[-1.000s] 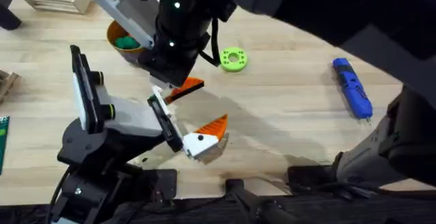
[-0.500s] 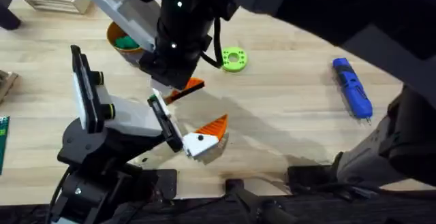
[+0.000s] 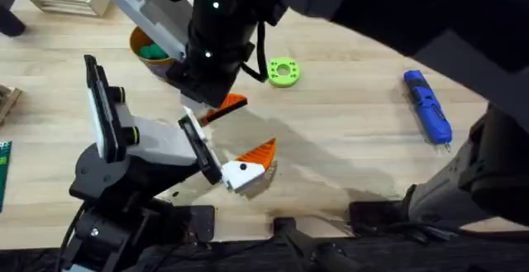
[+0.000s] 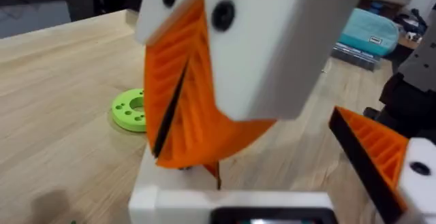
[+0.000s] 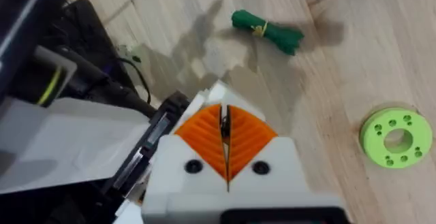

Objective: Pick up the gripper from the table and insert it into the empty holder that is missing its gripper. Then pick up a screw, insert it into the mounting hole, and use the screwdriver to tighten it. Finally, clean up the table by picking up the vegetable and placing it into the bucket.

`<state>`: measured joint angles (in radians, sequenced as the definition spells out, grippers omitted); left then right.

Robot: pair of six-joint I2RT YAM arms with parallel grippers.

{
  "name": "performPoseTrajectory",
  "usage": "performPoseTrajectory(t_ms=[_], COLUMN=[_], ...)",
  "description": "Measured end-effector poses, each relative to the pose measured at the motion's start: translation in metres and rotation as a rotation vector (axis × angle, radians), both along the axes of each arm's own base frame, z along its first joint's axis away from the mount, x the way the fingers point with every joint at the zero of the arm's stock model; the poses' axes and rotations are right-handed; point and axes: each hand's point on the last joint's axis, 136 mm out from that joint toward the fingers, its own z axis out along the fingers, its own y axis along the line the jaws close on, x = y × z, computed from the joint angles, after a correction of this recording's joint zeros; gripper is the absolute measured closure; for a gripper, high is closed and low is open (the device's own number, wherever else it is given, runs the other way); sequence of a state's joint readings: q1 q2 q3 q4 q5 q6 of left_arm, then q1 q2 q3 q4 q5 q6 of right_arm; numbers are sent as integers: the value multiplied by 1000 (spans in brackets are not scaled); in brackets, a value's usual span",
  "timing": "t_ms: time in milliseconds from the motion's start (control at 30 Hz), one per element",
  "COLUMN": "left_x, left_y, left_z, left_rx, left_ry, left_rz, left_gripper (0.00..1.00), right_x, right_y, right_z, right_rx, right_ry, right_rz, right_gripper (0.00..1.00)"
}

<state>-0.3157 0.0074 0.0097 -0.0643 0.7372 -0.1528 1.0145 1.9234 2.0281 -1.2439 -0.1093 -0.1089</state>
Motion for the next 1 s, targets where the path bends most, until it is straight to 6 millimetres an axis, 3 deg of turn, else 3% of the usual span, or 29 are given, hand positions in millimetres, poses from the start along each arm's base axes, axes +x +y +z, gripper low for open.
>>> performPoseTrajectory(t_ms=[600, 767, 1000], left_x=[0, 0, 0], left_y=[0, 0, 0], left_z=[0, 0, 0], left_rx=[3, 6, 7], left_ry=[-7, -11, -13], left_rz=[0, 0, -1], left_gripper=[14, 14, 14], right_x=[5, 13, 12], right_y=[2, 6, 3], right_z=[0, 17, 19], right_rx=[6, 48, 44], right_ry=[-21, -51, -49], right_rz=[-7, -17, -20], right_gripper=[995, 995, 995])
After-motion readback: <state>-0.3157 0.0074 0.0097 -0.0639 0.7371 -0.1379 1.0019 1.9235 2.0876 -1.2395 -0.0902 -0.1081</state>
